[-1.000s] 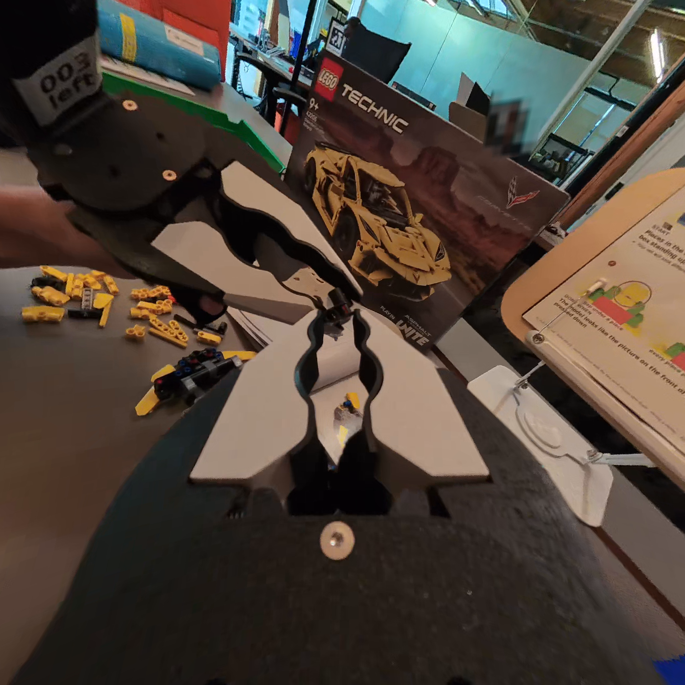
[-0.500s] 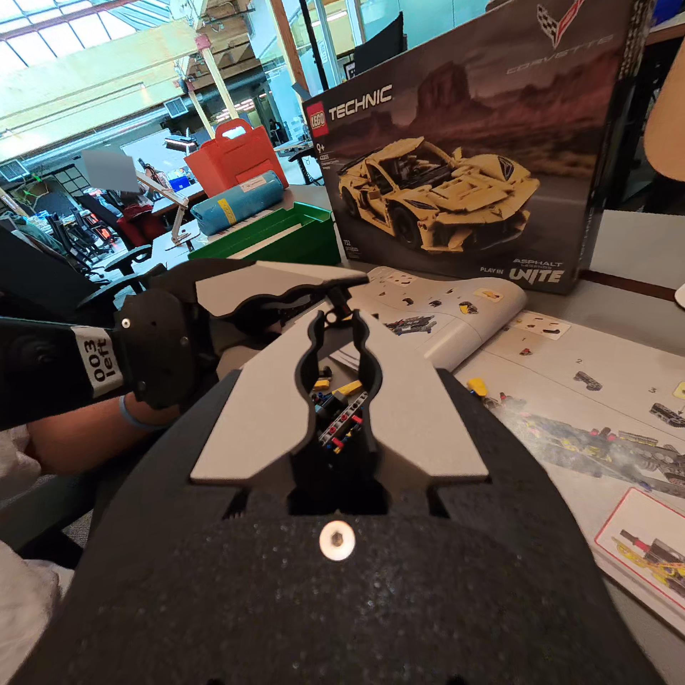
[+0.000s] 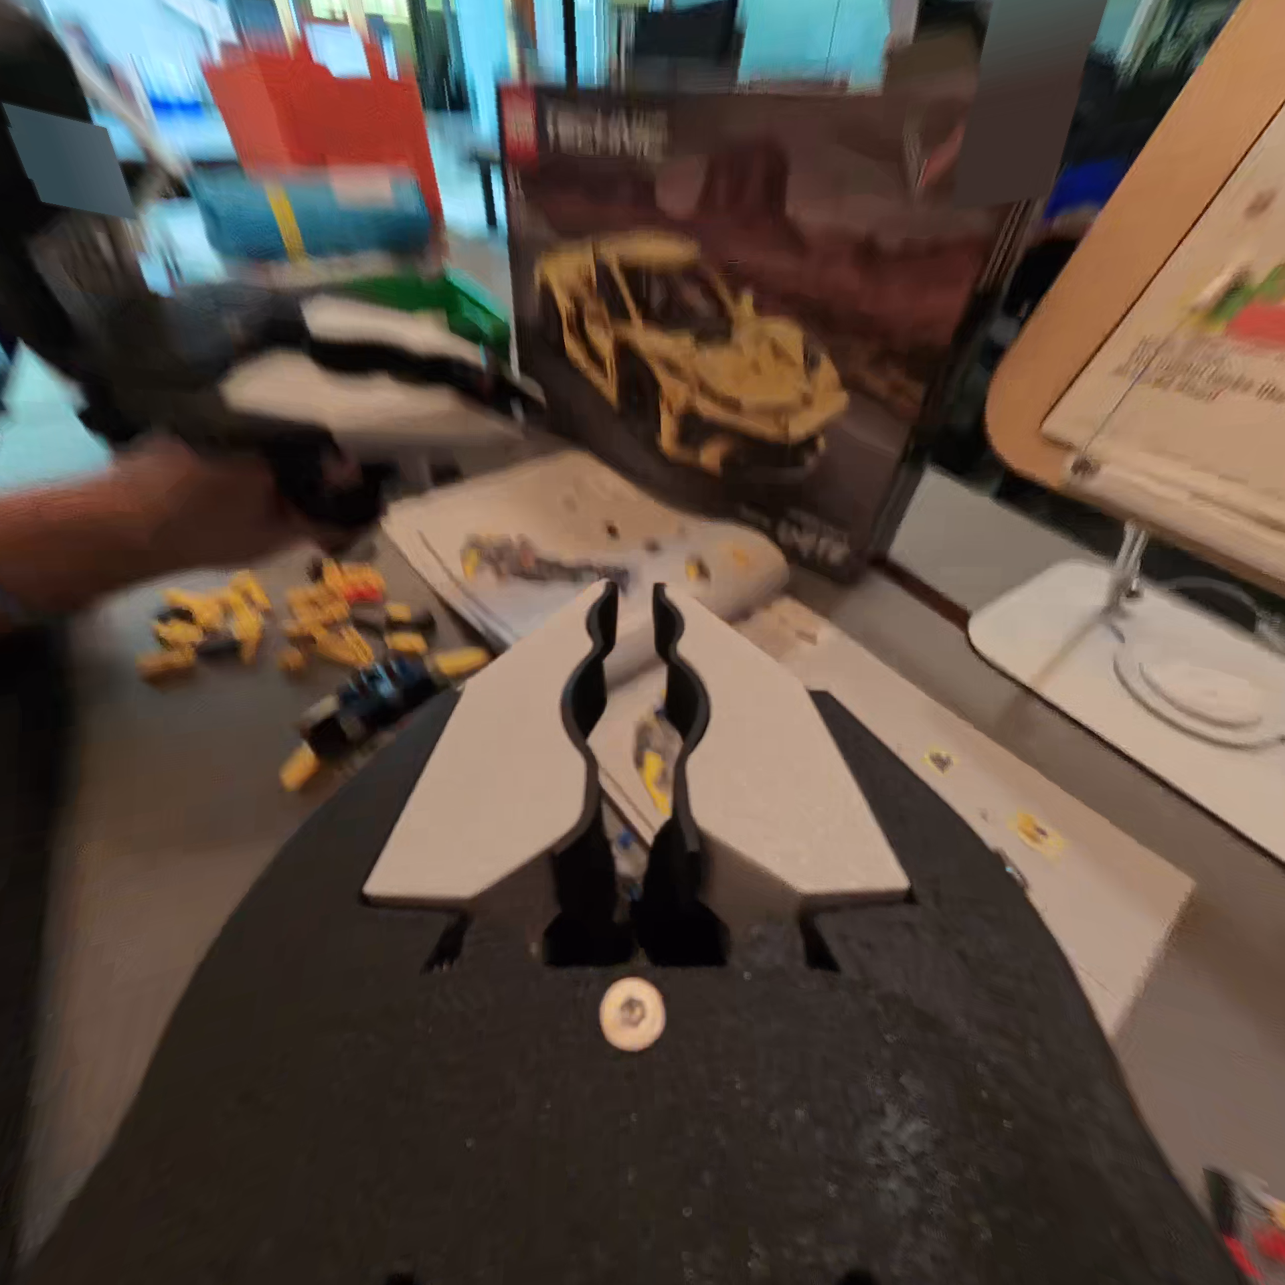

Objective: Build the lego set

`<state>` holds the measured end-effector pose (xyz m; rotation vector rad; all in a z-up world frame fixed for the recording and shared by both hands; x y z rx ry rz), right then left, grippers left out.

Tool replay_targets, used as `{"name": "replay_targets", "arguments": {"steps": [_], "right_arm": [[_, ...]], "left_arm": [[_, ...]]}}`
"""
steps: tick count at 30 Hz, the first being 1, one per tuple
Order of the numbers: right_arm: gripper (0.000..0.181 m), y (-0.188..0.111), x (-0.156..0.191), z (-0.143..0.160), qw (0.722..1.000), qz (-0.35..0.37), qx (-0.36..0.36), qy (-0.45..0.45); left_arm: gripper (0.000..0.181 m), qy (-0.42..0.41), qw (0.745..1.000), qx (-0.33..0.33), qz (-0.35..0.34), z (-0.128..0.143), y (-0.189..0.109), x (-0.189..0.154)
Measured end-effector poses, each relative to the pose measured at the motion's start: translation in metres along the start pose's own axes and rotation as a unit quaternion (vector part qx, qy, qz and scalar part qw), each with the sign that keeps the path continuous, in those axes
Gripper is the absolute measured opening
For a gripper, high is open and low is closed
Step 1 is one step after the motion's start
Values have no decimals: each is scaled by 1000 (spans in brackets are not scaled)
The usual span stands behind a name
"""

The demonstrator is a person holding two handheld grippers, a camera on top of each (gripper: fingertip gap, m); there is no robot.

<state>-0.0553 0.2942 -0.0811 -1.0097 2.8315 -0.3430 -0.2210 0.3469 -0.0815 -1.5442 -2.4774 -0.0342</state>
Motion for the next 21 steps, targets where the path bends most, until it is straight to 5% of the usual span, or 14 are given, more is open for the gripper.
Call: {"name": "replay_targets", "arguments": {"steps": [5, 11, 21], "right_arm": [[21, 63, -24, 64, 963, -96, 252, -18], [17, 106, -50, 72, 926, -234, 276, 110], [27, 126, -53, 92, 908, -295, 298, 1]], "left_arm": [[16, -222, 969, -2, 108, 25, 6, 22], [16, -265, 957, -13, 116, 29, 3, 34], [16, -251, 960, -4, 125, 28, 0, 34]]}}
Point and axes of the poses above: each gripper's, where its closed fingertips meet, y out along the fingers, z out of its underside, x = y × z across the jaws, the point moved 6 cm from there along -y, back along the fingers, and after that the axes turned 1 degree about x, right-handed, at the moved point
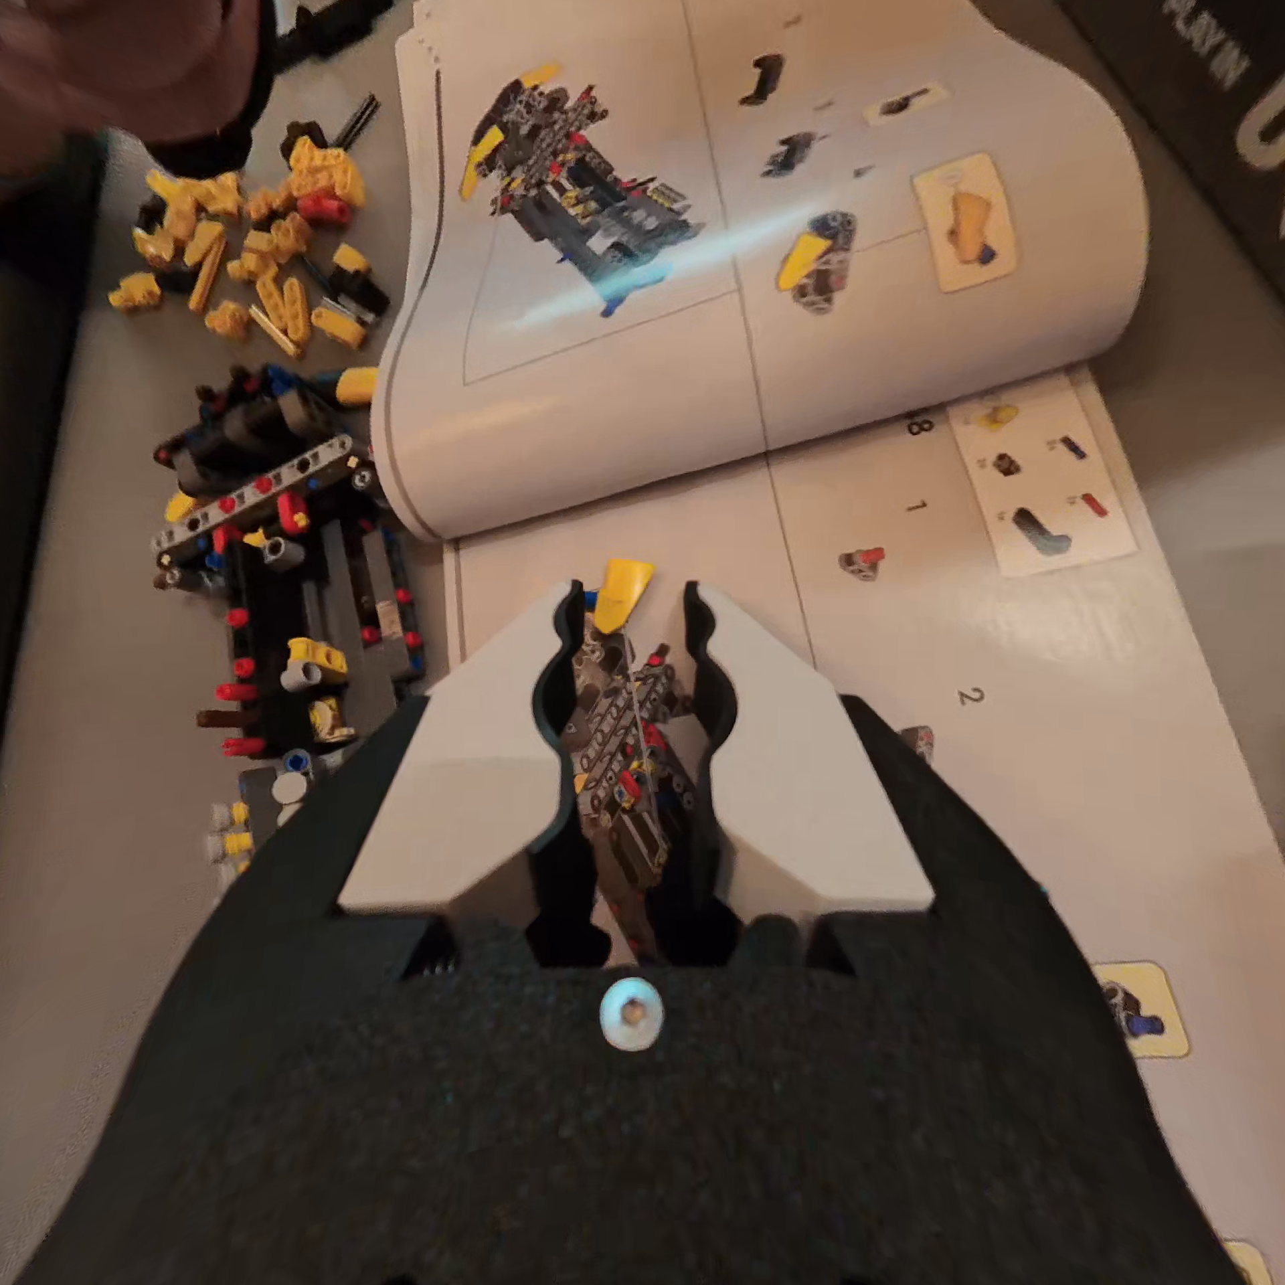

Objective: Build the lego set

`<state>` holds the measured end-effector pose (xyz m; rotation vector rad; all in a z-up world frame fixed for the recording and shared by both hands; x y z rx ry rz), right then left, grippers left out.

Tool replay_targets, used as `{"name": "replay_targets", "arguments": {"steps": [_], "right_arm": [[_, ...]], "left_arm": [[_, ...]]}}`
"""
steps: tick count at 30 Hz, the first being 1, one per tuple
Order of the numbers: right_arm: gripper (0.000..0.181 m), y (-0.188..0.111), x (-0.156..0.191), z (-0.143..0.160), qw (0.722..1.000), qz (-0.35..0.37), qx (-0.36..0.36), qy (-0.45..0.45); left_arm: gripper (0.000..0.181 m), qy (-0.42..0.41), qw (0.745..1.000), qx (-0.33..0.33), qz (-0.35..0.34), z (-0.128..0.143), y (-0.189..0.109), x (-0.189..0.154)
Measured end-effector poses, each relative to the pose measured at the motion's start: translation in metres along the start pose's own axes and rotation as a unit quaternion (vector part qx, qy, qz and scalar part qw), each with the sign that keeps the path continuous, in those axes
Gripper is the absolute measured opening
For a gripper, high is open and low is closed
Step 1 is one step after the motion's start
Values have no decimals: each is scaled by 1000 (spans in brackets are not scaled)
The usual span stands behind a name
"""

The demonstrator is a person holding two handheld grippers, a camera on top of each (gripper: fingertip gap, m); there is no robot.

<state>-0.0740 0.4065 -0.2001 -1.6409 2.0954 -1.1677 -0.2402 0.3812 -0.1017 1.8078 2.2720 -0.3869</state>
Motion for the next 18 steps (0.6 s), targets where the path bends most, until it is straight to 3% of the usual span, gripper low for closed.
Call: {"name": "replay_targets", "arguments": {"steps": [8, 11, 14, 16, 18], "right_arm": [[10, 8, 20, 0, 998, -9, 41, -40], [9, 4, 26, -6, 997, 31, 25, -73], [8, -17, 48, -26, 988, 54, -103, -99], [8, -46, 66, -39, 964, 86, -235, -94], [8, -82, 77, -34, 933, 157, -315, -71]], "left_arm": [[16, -11, 1000, 9, 9, 4, 2, 2], [16, -19, 1000, 12, 15, 4, 1, 3], [16, -37, 999, 2, 28, 3, -1, 5], [16, -55, 997, -9, 51, 1, -4, 3], [17, -72, 994, -16, 84, -2, -5, -3]]}}
Point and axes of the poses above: each gripper's, where its closed fingertips meet, y out along the fingers, z out of its underside, x = y × z across the jaws, the point moved 6 cm from there along -y, back along the fingers, and after that the axes turned 1 degree about x, right-handed, at the moved point
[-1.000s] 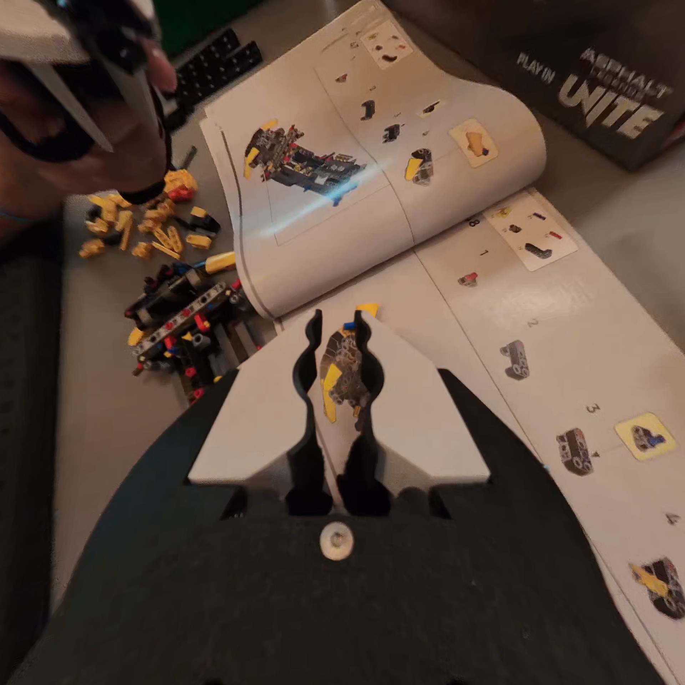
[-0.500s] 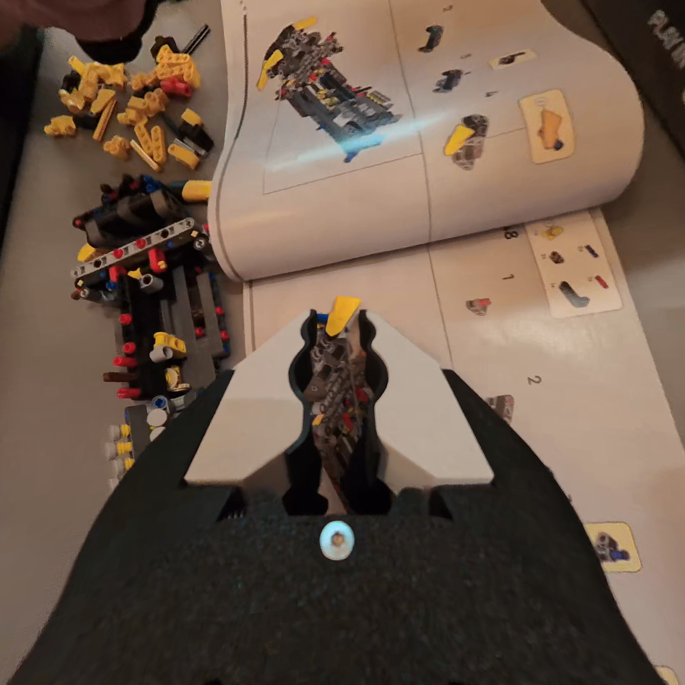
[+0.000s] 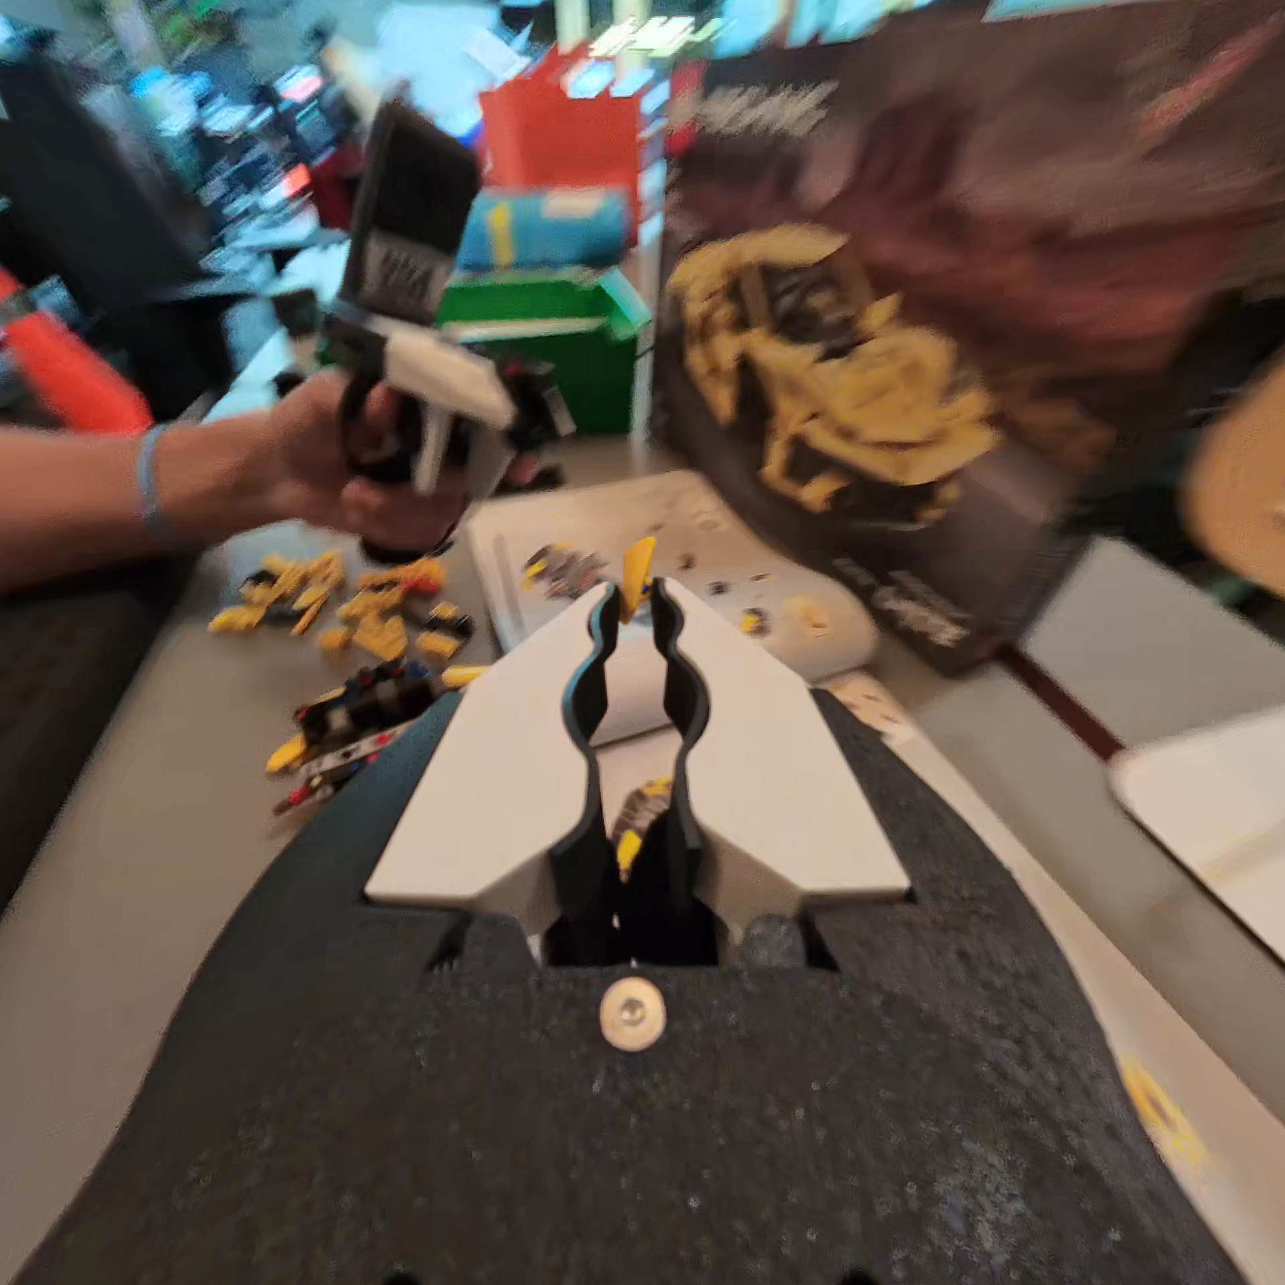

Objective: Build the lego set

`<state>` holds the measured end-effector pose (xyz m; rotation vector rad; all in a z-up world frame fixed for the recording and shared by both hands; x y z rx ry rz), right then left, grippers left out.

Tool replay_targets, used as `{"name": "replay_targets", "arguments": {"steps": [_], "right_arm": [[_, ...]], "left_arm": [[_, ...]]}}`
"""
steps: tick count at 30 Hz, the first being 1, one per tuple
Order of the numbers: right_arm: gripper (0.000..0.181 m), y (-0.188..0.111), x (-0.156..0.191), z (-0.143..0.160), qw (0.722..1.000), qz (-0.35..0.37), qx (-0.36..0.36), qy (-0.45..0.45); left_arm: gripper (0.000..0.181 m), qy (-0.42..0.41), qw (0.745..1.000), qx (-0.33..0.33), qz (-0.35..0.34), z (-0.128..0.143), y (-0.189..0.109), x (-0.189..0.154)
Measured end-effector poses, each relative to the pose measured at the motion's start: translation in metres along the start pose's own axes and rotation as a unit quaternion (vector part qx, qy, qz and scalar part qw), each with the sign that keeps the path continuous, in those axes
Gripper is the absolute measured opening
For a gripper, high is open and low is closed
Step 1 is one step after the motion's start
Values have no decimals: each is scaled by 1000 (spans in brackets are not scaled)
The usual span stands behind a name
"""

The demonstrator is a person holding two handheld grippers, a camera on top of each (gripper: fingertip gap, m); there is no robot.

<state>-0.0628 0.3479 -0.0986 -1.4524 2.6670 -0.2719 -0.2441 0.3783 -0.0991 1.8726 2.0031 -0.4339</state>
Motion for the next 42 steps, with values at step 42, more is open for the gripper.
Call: {"name": "replay_targets", "arguments": {"steps": [42], "right_arm": [[8, -59, 56, -15, 962, -31, -157, 222]], "left_arm": [[17, 339, 940, -28, 28, 31, 40, -75]]}}
Point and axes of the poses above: each gripper's, where its closed fingertips meet, y out along the fingers, z out of its underside, x = y × z across the jaws, the point moved 6 cm from there along -y, back along the fingers, and after that the axes turned 1 degree about x, right-handed, at the moved point
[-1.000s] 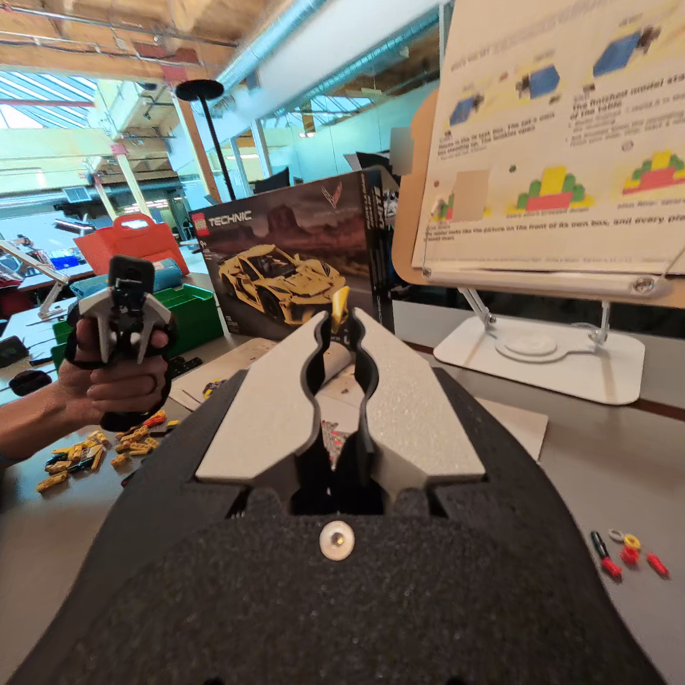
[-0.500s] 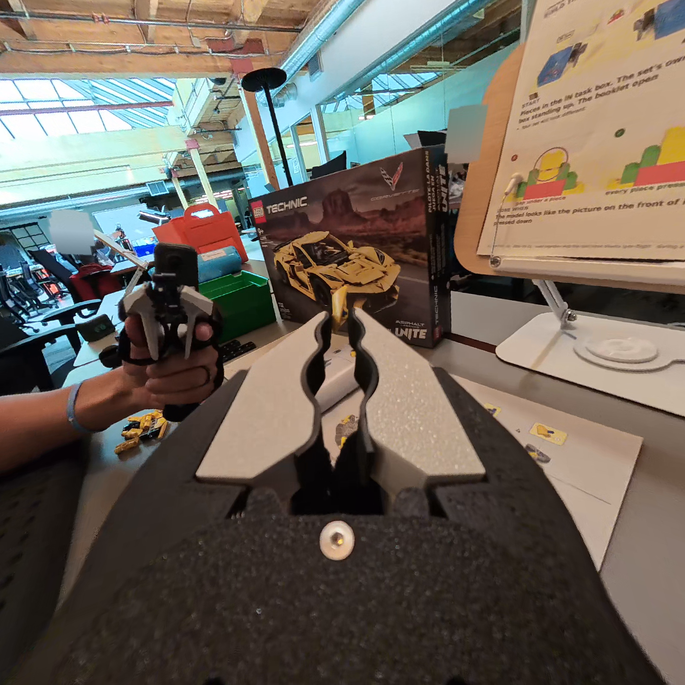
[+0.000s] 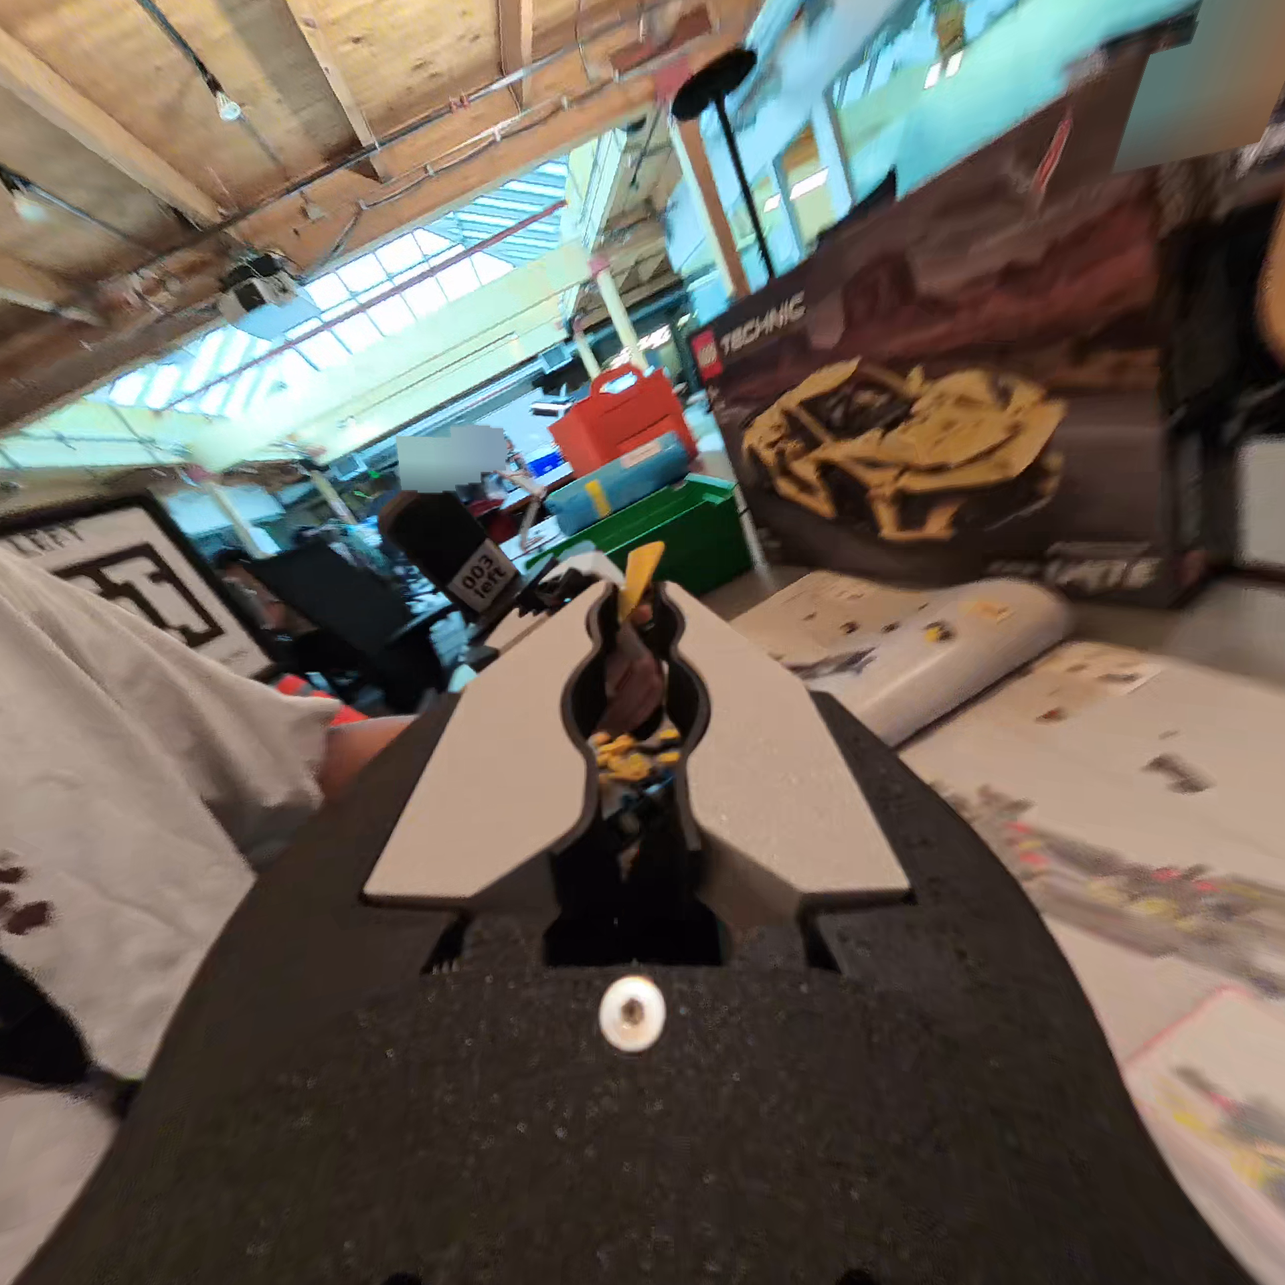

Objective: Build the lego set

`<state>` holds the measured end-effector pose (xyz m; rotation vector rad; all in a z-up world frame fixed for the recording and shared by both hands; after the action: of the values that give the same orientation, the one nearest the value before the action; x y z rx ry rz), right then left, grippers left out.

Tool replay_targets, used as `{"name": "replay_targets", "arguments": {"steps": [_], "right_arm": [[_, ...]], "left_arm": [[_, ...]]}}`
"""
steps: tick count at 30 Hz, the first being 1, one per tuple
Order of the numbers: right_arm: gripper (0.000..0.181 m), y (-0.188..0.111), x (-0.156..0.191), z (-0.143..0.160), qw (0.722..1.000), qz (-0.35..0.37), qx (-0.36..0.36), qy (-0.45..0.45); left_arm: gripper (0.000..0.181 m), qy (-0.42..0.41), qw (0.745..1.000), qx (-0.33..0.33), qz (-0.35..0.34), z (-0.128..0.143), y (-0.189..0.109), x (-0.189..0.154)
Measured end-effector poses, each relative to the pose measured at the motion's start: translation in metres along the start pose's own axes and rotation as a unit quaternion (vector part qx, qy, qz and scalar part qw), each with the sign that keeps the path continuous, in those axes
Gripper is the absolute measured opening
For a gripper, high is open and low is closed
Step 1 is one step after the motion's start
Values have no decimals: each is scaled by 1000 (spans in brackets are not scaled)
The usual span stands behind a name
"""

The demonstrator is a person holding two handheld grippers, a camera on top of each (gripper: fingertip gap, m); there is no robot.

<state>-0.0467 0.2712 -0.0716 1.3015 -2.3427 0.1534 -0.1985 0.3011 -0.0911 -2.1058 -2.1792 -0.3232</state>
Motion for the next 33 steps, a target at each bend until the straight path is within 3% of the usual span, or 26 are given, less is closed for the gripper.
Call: {"name": "replay_targets", "arguments": {"steps": [3, 7, 14, 18, 28, 31, 33], "right_arm": [[7, 22, 5, 14, 996, -19, 48, 70], [7, 35, 19, 13, 996, -8, 78, 49], [6, 41, 25, 16, 991, -37, 91, 90], [7, 43, 30, 18, 988, -48, 111, 94], [7, 41, 19, 24, 978, -14, 143, 154], [7, 40, 15, 26, 978, 11, 148, 149], [7, 40, 13, 26, 978, 19, 148, 144]], "left_arm": [[17, 132, 990, 15, -53, -1, 0, -4], [17, 316, 940, 46, -121, -1, 1, -10], [17, 476, 860, 33, -179, -11, -2, -19], [17, 565, 798, 41, -208, -9, -2, -23], [16, 694, 678, 82, -229, 5, 5, -26], [16, 704, 665, 96, -231, 10, 8, -24], [16, 697, 672, 99, -232, 11, 9, -23]]}}
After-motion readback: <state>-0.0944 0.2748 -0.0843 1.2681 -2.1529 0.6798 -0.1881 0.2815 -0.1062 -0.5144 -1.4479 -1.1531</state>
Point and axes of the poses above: each gripper's, where its closed fingertips meet, y out along the fingers, z out of its underside, x = y × z across the jaws, the point moved 6 cm from there along -y, back along the fingers, and after that the axes turned 1 degree about x, right-handed, at the moved point
